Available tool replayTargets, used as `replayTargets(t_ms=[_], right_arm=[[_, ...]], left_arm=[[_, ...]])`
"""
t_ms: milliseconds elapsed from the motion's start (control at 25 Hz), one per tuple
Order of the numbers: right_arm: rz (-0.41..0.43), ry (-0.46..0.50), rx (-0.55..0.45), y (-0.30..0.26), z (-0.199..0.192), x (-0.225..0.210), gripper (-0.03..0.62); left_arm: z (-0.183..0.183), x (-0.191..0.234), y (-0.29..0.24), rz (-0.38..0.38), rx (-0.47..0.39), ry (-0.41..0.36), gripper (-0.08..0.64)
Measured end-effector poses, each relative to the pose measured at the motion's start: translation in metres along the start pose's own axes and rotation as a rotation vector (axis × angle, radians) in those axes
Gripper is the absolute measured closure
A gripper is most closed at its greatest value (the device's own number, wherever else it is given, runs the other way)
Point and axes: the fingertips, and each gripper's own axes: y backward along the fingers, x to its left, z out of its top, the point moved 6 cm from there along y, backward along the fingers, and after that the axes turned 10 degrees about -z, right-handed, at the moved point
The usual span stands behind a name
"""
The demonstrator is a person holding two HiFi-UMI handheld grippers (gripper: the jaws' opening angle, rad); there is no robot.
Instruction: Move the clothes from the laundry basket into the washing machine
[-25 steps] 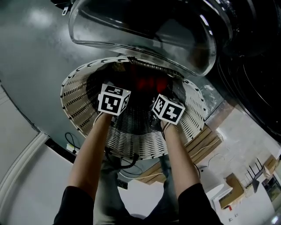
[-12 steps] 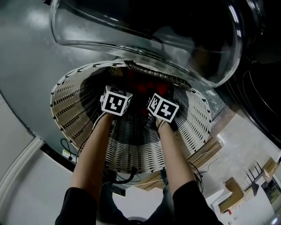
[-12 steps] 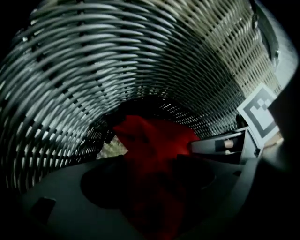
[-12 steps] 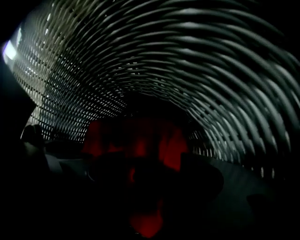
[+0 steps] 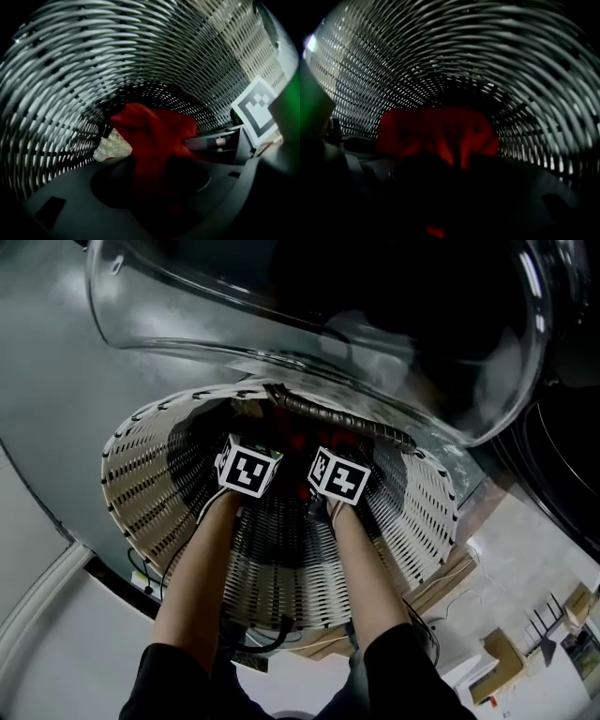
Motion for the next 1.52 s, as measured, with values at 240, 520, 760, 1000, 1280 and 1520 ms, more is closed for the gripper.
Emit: replayTargets(t_ms=[240,520,760,1000,1280,1520], right_arm=[[0.095,0.027,0.021,-0.011,-0.003,0.009,0.391],[0.123,0.035,-0.054,0.012,0.000,0.014,0.542],[0.159,-0.006,-0.121,0.061,0.018,0.015,0.545],[0.181,0.026,-0.185,0.125,0.032,0.018,0.546],[0.211,0.081,-0.245,0.203,0.046,0.029,0.546],[0.231,0.110,-0.288,0.264,0.053,0.038,0.545]], left_arm=[[-0.002,0.000,-0.006,-0.005,0.024,-0.019,0.386],[0.000,-0.015,0.004,-0.032,-0.026,0.039,0.445],[0.017,-0.041,0.037,-0.066,-0.122,0.101,0.446],[0.035,-0.072,0.088,-0.090,-0.213,0.090,0.446],[0.046,-0.099,0.156,-0.087,-0.286,0.099,0.446],[0.058,-0.120,0.213,-0.103,-0.321,0.047,0.446]])
